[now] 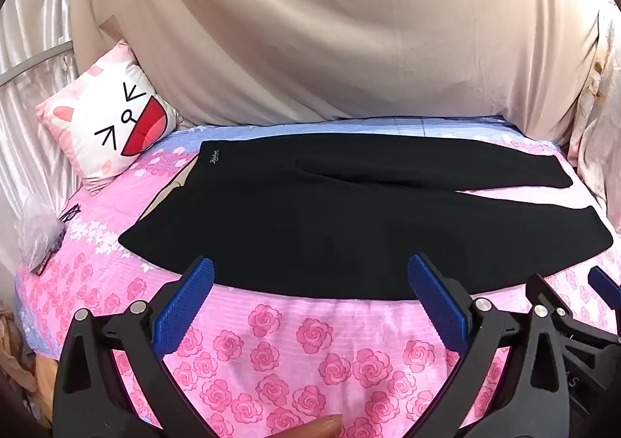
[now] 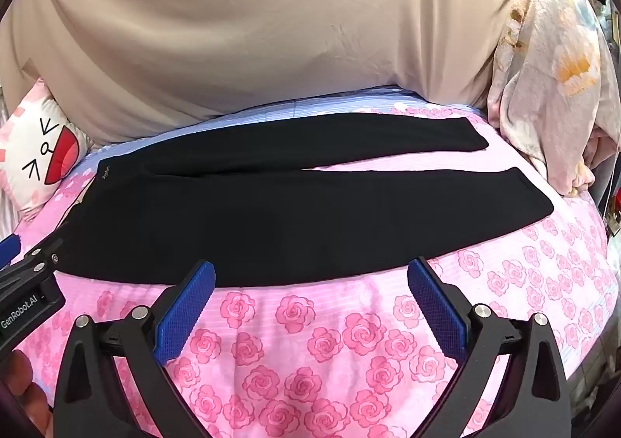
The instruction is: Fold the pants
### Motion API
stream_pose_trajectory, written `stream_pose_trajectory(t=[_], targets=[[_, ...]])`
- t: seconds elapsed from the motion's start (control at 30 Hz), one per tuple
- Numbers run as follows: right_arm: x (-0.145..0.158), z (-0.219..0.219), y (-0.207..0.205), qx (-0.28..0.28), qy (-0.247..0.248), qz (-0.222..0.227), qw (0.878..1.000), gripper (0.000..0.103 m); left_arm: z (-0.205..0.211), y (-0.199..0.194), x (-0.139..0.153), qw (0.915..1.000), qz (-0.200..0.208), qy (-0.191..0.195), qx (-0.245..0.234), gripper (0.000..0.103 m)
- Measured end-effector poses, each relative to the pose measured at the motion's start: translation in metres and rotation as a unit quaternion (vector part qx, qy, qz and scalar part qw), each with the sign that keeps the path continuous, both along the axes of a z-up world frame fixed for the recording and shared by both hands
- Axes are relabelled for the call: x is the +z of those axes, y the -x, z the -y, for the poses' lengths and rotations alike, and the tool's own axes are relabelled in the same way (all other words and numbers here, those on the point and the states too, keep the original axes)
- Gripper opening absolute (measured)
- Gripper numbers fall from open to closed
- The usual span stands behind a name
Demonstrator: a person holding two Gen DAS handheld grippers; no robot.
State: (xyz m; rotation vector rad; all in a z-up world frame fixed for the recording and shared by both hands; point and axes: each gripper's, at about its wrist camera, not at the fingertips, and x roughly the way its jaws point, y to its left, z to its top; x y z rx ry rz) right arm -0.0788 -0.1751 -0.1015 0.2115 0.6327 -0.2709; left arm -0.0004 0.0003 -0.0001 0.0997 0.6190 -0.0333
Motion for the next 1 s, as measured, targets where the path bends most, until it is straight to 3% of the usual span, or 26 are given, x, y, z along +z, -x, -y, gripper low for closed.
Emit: stream_pose_trajectory(t=[1.0], targets=[[-0.008,-0.001,-0.012,0.004,0.015,-0.01,1.0,0.098,0.002,-0.012,-0.022,0.9995,-0.028,-0.013,-0.011,0.098]])
